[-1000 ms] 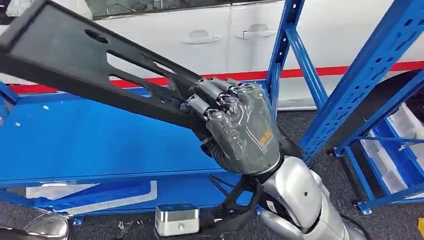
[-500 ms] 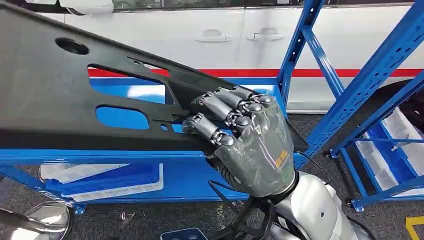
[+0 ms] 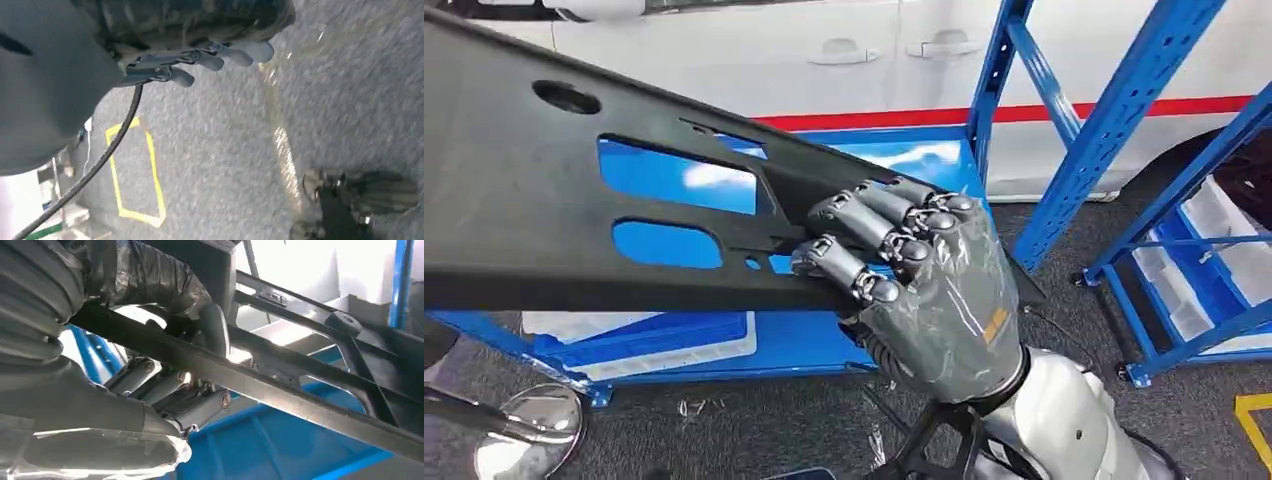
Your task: Take the parts from the cabinet and place them on the table.
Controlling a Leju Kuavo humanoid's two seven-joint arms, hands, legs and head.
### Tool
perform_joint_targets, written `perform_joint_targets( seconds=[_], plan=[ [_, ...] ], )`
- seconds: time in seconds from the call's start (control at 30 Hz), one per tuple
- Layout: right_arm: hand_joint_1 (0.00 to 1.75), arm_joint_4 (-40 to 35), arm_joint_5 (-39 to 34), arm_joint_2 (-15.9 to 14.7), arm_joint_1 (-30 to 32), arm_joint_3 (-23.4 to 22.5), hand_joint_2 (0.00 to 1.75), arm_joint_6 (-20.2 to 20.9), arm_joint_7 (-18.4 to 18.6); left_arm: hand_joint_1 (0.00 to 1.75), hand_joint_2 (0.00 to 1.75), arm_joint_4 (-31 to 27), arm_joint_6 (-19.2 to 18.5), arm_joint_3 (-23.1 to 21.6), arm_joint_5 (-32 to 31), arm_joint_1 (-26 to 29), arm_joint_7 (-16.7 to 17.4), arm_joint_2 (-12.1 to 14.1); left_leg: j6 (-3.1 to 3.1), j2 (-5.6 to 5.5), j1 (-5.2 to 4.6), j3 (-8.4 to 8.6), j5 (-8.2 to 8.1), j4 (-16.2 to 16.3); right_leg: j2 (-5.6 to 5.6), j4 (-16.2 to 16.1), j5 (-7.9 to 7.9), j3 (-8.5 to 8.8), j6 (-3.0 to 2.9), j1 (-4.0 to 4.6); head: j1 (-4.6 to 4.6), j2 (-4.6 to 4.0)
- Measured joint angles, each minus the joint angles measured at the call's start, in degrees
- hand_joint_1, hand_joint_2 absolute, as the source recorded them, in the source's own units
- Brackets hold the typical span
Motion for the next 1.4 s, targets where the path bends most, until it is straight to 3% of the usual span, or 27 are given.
perform_joint_targets(
  seconds=[0.07,0.13,0.2,0.23,0.27,0.3,0.4,0.43,0.47,0.53,0.6,0.67,0.73,0.77,0.8,0.83,0.9,0.93,1.0,1.07,1.1,1.13,1.17,1.23,1.3,1.33,1.4],
  plan=[
    [1.71,0.0,-0.7,-0.2,0.0,0.0,1.75,0.6,0.8,0.00,0.00,0.0,0.0,0.0,0.0,-0.1,0.0,0.1,-0.58,0.01,0.39,-1.83,-5.15,8.0,0.02,0.1,1.06,-1.44,0.06,-0.01,0.04,0.00],
    [1.71,0.0,-1.4,-0.5,0.0,0.0,1.75,0.8,1.5,0.00,0.00,0.0,-0.1,0.2,0.1,-0.1,-0.1,0.2,-1.13,0.02,0.69,-1.28,-3.76,11.3,0.02,0.6,2.16,-3.33,0.41,-0.28,0.04,0.00],
    [1.71,-0.1,-1.8,-0.9,0.0,0.0,1.75,0.9,1.7,0.00,0.00,0.0,-0.1,0.3,0.2,-0.1,-0.1,0.3,-1.61,0.02,1.14,3.35,0.79,6.3,0.06,1.3,3.04,-5.30,1.07,-0.72,0.04,0.00],
    [1.71,-0.2,-2.0,-1.0,0.0,0.0,1.75,1.0,1.8,0.00,0.00,0.0,-0.2,0.3,0.3,-0.2,-0.1,0.3,-1.79,0.02,1.36,6.69,1.47,1.9,0.13,1.9,3.37,-6.13,1.48,-0.94,0.00,0.00],
    [1.71,-0.4,-2.3,-1.1,0.0,0.0,1.75,1.1,1.9,0.00,0.00,0.0,-0.3,0.3,0.3,-0.4,-0.2,0.3,-2.00,-0.17,1.32,10.06,-0.90,-2.9,0.12,2.4,3.61,-6.86,1.86,-0.81,-0.07,0.00],
    [1.71,-0.6,-2.5,-1.3,-0.1,-0.1,1.75,1.1,2.0,0.00,0.00,0.0,-0.5,0.3,0.5,-0.5,-0.2,0.4,-1.07,-0.63,0.75,11.62,-1.97,-6.2,0.02,2.8,3.91,-7.20,2.29,-0.80,0.02,0.00],
    [1.71,-0.7,-3.2,-1.6,-0.2,-0.3,1.75,1.2,2.1,0.00,0.00,0.0,-0.8,0.4,0.8,-0.3,-0.2,0.6,0.45,-0.56,0.58,10.29,-0.97,-5.6,0.13,2.1,5.62,-7.24,3.39,-0.57,0.02,0.00],
    [1.71,-0.7,-3.4,-1.9,-0.2,-0.4,1.75,1.2,2.2,0.00,0.00,0.0,-0.9,0.5,0.9,-0.3,-0.2,0.7,1.22,-0.13,1.26,9.86,-0.19,-6.0,0.34,2.3,5.16,-7.74,3.65,-0.82,0.00,0.00],
    [1.71,-0.8,-3.5,-2.2,-0.2,-0.6,1.75,1.2,2.3,0.00,0.00,0.0,-0.9,0.6,0.9,-0.3,-0.2,0.7,1.67,-0.08,1.09,9.26,0.44,-5.9,0.29,3.7,2.57,-8.39,3.87,-0.80,0.28,0.00],
    [1.71,-0.8,-3.6,-2.3,-0.1,-0.9,1.75,1.3,2.3,0.00,0.00,0.0,-1.1,0.9,1.0,-0.3,-0.1,0.9,2.45,0.04,0.89,7.82,1.62,-5.9,0.32,11.5,-4.53,-10.40,3.98,-0.75,0.70,0.00],
    [1.71,-0.8,-3.5,-2.4,0.1,-0.9,1.75,1.3,2.3,0.00,0.00,0.0,-1.3,1.1,1.0,-0.2,0.0,1.1,2.66,0.12,0.54,6.49,2.57,-5.8,0.32,18.4,-7.22,-11.42,3.90,-0.74,0.70,0.00],
    [1.71,-0.8,-3.1,-2.5,0.5,-0.9,1.75,1.1,2.3,0.00,0.00,0.0,-1.6,1.4,1.4,-0.2,0.5,1.4,2.66,0.13,0.21,5.07,3.39,-5.4,0.32,17.9,-4.19,-9.15,3.32,-0.44,0.70,0.00],
    [1.71,-0.9,-2.2,-2.5,1.0,-0.9,1.75,0.8,2.3,0.00,0.00,0.0,-2.0,1.5,1.5,-0.3,1.2,1.6,2.64,0.06,-0.28,3.94,4.07,-5.0,0.38,9.6,-0.98,-2.98,1.93,0.18,0.68,0.00],
    [1.71,-0.9,-1.7,-2.5,1.2,-0.9,1.75,0.6,2.4,0.00,0.00,0.1,-2.1,1.6,1.6,-0.3,1.4,1.6,2.58,0.05,-0.14,3.70,4.37,-4.9,0.40,4.7,-1.81,0.26,0.86,0.68,0.61,0.00],
    [1.71,-1.0,-1.4,-2.5,1.4,-0.9,1.75,0.4,2.5,0.00,0.00,0.1,-2.3,1.7,1.6,-0.3,1.6,1.7,2.30,0.05,-0.55,3.35,4.75,-4.9,0.22,1.2,-2.79,2.12,0.53,0.71,0.57,0.00],
    [1.71,-1.0,-1.2,-2.5,1.6,-0.9,1.75,0.2,2.6,0.00,0.00,0.1,-2.4,1.7,1.5,-0.2,1.6,1.7,1.81,0.09,-0.23,3.31,5.33,-5.2,0.30,0.9,-2.62,2.11,0.87,0.89,0.68,0.00],
    [1.71,-1.0,-1.4,-2.5,1.8,-0.9,1.75,0.0,2.9,0.00,0.00,0.1,-2.5,1.7,1.4,-0.3,1.6,2.0,1.07,0.14,0.12,3.24,6.54,-5.9,0.36,0.5,-1.16,1.49,0.44,1.26,0.70,0.00],
    [1.71,-1.0,-1.9,-2.5,1.8,-0.9,1.75,0.0,2.9,0.00,0.00,0.1,-2.5,1.8,1.3,-0.2,1.5,2.1,0.72,-0.07,-0.26,2.80,6.54,-6.0,0.11,-1.2,-0.31,1.21,0.32,0.37,0.63,0.00],
    [1.71,-0.9,-3.0,-2.5,1.7,-0.9,1.75,0.0,2.9,0.00,0.00,0.2,-2.8,1.8,1.3,-0.1,1.3,2.1,0.17,-0.23,-0.06,1.53,1.65,-2.8,-0.12,-1.5,1.00,0.55,0.07,0.24,0.28,0.00],
    [1.71,-0.9,-3.5,-2.5,1.7,-1.2,1.75,0.0,2.9,0.00,0.00,0.2,-2.8,1.8,1.4,-0.2,1.2,2.2,-0.38,-0.23,0.29,-0.62,-4.44,5.5,-0.19,-1.2,2.00,-1.07,-0.03,0.20,0.24,0.00],
    [1.71,-0.8,-3.6,-2.5,1.7,-1.3,1.75,0.0,2.9,0.00,0.00,0.2,-2.8,1.8,1.5,-0.2,1.1,2.2,-0.72,-0.22,0.51,-1.12,-5.55,9.0,-0.22,-0.9,2.43,-1.91,0.05,0.16,0.19,0.00],
    [1.71,-0.8,-3.7,-2.5,1.8,-1.4,1.75,0.0,2.9,0.00,0.00,0.2,-2.8,1.8,1.5,-0.2,1.1,2.2,-1.04,-0.21,0.71,-0.80,-4.61,10.5,-0.25,-0.5,2.82,-2.81,0.20,0.03,0.22,0.00],
    [1.71,-0.8,-3.8,-2.5,1.8,-1.5,1.75,0.0,2.9,0.00,0.00,0.2,-3.0,1.8,1.5,-0.2,1.0,2.2,-1.34,-0.21,0.94,0.40,-2.55,9.8,-0.27,0.0,3.15,-3.73,0.39,-0.14,0.19,0.00],
    [1.71,-0.7,-4.5,-2.5,1.7,-1.6,1.75,0.2,2.9,0.00,0.00,0.2,-3.2,1.8,1.6,-0.3,0.9,2.3,-1.97,-0.20,1.48,5.68,1.39,3.0,-0.26,1.4,3.66,-5.75,1.07,-0.59,0.17,0.00],
    [1.71,-0.7,-5.1,-2.5,1.5,-1.8,1.75,0.4,2.9,0.00,0.00,0.1,-3.5,1.8,1.7,-0.6,0.6,2.6,-2.00,-0.41,1.06,11.01,-1.19,-5.3,-0.23,2.4,4.16,-7.07,1.83,-0.35,0.02,0.00],
    [1.71,-0.6,-5.4,-2.5,1.3,-2.1,1.75,0.6,2.8,0.00,0.00,0.1,-3.7,1.8,1.7,-0.6,0.5,2.7,-0.87,-0.51,1.09,10.79,-1.32,-5.6,-0.33,2.1,4.82,-7.09,2.21,-0.33,0.17,0.00],
    [1.71,-0.6,-5.7,-2.5,0.7,-2.4,1.75,0.7,2.8,0.00,0.00,0.1,-3.9,1.8,1.6,-0.5,0.5,2.7,-0.45,-0.60,0.98,10.03,-0.61,-5.5,-0.28,1.7,5.93,-7.17,2.58,-0.31,0.04,0.02]
  ],
)
